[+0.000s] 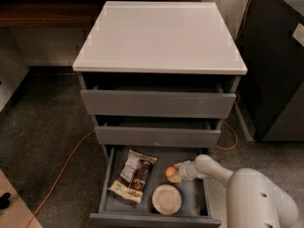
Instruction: Pick orange from bottom drawer and place on counter
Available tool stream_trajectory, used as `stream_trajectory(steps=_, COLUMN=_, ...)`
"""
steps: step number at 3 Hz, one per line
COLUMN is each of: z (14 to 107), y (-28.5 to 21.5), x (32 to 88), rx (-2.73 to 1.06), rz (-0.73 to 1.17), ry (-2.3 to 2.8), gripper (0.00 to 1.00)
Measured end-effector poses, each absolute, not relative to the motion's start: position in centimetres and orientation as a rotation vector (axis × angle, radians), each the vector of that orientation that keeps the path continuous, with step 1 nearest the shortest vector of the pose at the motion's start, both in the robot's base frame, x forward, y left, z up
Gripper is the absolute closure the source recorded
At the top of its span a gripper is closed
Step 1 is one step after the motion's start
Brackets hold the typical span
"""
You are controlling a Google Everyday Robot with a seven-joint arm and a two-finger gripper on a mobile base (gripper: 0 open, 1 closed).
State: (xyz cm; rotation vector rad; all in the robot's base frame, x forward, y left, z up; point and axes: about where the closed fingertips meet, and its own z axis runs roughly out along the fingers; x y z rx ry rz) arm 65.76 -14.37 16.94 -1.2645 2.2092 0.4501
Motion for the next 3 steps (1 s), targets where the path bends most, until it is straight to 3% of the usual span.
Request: stream_trajectory(steps=3, z=26.3, y=-14.9, x=58.9, rx=-1.386, rz=0.434, ry=1.971, gripper=1.00)
